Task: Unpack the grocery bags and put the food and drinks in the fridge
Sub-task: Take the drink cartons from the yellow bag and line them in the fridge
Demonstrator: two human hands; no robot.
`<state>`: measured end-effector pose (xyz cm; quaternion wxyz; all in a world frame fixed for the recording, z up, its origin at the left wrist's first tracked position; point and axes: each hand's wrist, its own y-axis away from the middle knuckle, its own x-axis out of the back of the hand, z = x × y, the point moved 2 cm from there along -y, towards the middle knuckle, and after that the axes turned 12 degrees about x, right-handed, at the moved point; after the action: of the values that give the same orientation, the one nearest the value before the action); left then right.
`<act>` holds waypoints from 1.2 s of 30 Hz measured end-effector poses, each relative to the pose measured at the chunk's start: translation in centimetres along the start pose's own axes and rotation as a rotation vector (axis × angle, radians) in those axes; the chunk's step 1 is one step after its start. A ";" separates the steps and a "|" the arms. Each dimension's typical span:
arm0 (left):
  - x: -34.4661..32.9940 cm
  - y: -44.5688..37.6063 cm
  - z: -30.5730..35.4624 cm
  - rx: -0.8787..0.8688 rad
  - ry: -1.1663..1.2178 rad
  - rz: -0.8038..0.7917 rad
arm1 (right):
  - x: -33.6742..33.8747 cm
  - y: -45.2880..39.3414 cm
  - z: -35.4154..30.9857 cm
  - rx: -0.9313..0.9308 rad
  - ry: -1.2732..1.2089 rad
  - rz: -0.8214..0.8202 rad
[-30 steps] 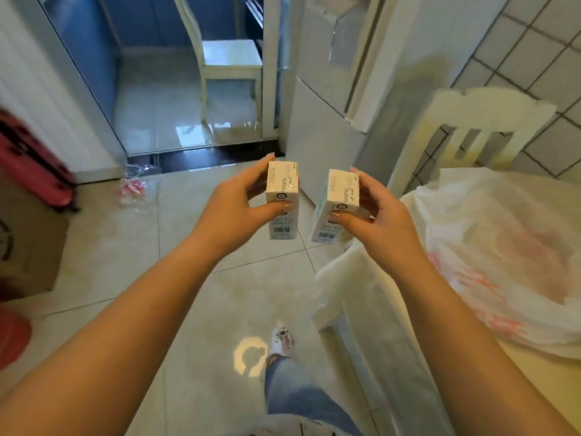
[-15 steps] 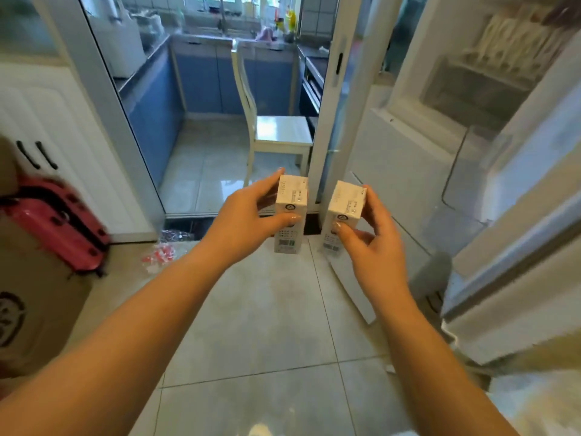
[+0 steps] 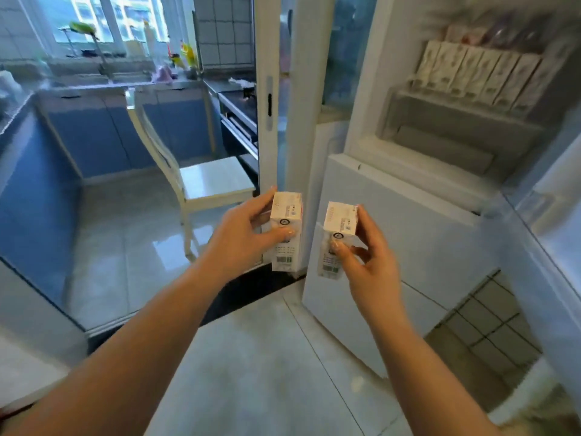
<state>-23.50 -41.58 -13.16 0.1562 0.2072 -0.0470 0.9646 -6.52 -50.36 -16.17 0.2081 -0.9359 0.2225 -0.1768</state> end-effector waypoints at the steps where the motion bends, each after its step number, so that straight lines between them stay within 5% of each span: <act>1: 0.5 -2.5 0.3 -0.015 0.004 -0.043 | -0.5 -1.6 0.2 -0.010 0.020 0.032; 16: -5.0 -27.3 8.8 -0.265 0.160 -0.411 | 4.4 -21.3 4.2 0.044 0.300 0.402; 36: -23.9 -53.1 22.4 -0.429 0.340 -0.444 | 18.2 -49.0 14.2 0.169 0.364 0.540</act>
<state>22.89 -1.54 -1.29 0.4079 0.0114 -0.1755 0.8959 31.60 -14.96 -0.97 0.2810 -0.7758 0.4804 -0.2973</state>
